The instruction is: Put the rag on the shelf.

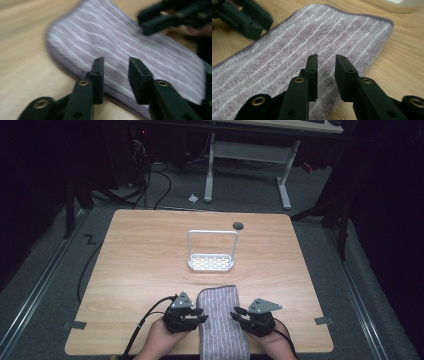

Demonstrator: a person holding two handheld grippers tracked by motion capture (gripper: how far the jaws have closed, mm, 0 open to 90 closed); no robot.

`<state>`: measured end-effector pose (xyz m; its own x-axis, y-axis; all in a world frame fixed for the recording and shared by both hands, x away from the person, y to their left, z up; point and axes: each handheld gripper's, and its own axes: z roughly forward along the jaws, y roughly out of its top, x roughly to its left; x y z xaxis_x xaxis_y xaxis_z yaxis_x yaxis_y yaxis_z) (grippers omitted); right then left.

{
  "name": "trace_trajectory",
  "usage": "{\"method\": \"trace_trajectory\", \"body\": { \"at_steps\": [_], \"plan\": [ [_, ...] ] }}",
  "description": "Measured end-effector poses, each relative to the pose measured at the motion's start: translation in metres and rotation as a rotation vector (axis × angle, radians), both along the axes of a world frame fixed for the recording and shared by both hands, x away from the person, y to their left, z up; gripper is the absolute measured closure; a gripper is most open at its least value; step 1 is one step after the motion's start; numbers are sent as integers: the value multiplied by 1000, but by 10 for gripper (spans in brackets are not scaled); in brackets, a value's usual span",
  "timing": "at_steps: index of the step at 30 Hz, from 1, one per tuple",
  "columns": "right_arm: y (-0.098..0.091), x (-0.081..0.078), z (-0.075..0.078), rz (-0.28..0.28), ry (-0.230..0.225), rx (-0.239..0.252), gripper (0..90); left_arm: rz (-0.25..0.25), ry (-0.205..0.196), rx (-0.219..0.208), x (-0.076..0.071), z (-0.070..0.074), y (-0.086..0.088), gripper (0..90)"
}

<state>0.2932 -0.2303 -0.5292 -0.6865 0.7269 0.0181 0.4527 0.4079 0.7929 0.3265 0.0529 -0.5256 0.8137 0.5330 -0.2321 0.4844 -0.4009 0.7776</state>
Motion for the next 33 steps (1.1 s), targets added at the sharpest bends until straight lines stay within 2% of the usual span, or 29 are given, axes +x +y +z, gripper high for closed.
{"method": "trace_trajectory", "body": {
  "at_steps": [1,2,3,5,6,7,8,11,15,19,23,24,26,27,28,29,30,31,32,33],
  "plan": [
    [-2,0,1,-7,-7,5,692,65,-18,-9,9,1,1,594],
    [-5,1,1,-20,-11,14,681,99,-33,-4,14,1,1,556],
    [-7,1,2,-32,-17,22,676,99,-33,-4,14,1,1,524],
    [-11,3,3,-54,-30,36,674,151,-52,6,22,-1,-2,477],
    [-13,3,4,-67,-34,42,671,186,-63,31,28,-5,-7,455],
    [-13,3,4,-67,-34,42,671,186,-63,31,28,-5,-7,440],
    [-16,5,5,-81,-42,47,666,213,-67,52,34,-10,-13,427],
    [-19,6,4,-95,-40,52,660,226,-61,60,40,-16,-20,412],
    [-20,6,1,-101,-36,45,646,235,-56,54,42,-16,-20,428],
    [-22,9,-1,-109,-29,48,631,247,-60,58,43,-16,-21,474],
    [-19,11,-3,-117,-22,49,602,255,-39,36,45,-17,-21,531],
    [-18,12,-3,-117,-18,50,593,252,-22,19,46,-17,-20,554],
    [-15,17,-2,-119,11,63,565,256,-17,14,47,-17,-21,596],
    [-15,17,-2,-119,11,63,565,256,-17,14,47,-17,-21,618],
    [-10,26,1,-139,12,35,562,253,-16,16,46,-17,-21,637],
    [-10,26,1,-139,12,35,562,253,-16,16,46,-17,-21,652],
    [-5,38,5,-161,8,11,556,252,-14,16,46,-17,-21,670],
    [-5,38,5,-161,8,11,556,249,-12,16,46,-17,-21,670],
    [-3,46,6,-180,8,10,550,248,-11,15,46,-17,-21,681],
    [0,63,6,-212,48,25,543,246,-11,16,46,-17,-21,703]
  ]
}}
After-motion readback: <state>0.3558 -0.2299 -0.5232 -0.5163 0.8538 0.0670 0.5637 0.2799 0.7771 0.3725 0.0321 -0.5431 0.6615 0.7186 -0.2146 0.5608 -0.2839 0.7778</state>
